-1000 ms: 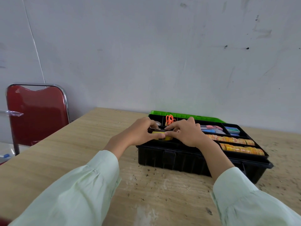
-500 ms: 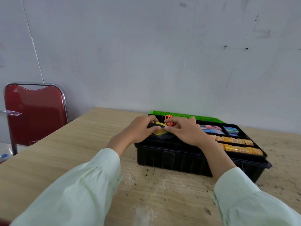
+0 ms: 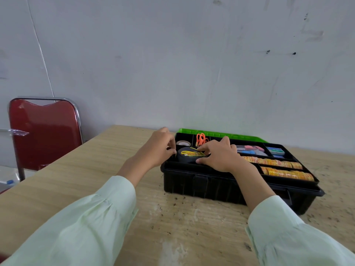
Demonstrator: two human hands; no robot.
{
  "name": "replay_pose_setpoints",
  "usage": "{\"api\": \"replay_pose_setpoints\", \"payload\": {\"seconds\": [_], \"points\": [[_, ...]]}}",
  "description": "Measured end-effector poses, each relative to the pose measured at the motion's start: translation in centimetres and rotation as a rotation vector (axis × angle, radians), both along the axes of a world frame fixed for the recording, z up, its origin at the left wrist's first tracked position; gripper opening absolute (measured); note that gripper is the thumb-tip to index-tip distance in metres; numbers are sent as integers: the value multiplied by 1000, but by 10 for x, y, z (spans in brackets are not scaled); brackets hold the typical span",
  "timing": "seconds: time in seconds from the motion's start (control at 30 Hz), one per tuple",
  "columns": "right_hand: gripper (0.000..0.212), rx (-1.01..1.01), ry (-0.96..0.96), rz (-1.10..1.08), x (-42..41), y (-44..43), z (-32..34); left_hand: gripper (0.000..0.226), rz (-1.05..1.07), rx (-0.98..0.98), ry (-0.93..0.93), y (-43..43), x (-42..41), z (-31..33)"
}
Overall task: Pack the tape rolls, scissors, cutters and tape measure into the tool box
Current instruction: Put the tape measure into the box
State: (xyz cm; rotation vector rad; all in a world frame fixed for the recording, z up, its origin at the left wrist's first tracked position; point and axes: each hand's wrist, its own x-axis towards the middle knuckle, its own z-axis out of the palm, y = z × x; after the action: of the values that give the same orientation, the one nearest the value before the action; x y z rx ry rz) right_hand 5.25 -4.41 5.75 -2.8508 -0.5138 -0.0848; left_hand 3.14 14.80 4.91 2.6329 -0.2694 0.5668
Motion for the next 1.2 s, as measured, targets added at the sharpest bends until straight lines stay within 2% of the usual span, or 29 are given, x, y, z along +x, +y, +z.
{"api": "replay_pose_setpoints", "payload": {"seconds": [0.13,0.3,0.4,0.57,0.67,0.8,0.9,0.97,1.07,1.13,1.2], "points": [[54,19,14,-12,0,1,0,2,88,39,-47,1,0,-3],[52,34,49,-2,2,-1,5,10,61,-151,-119,-3,2,6],[50,27,63,13,2,-4,8,10,70,-158,-98,-8,7,1],[50,68,83,23,3,-7,5,24,150,205,-101,-14,18,-10],[50,69,82,26,4,-8,5,30,141,290,-49,-16,18,-5],[51,84,90,18,3,-7,5,27,98,428,3,-20,15,4],[53,110,87,43,0,-6,8,23,96,374,-25,-21,17,4],[49,220,59,69,-1,-10,8,21,95,282,-81,-22,19,2],[42,341,-100,-26,5,-22,6,17,71,205,-107,-27,21,-2],[48,247,-137,-135,11,-29,0,28,60,193,-79,-34,23,-6],[57,88,-68,-176,16,-34,-9,47,44,212,19,-43,25,-11]]}}
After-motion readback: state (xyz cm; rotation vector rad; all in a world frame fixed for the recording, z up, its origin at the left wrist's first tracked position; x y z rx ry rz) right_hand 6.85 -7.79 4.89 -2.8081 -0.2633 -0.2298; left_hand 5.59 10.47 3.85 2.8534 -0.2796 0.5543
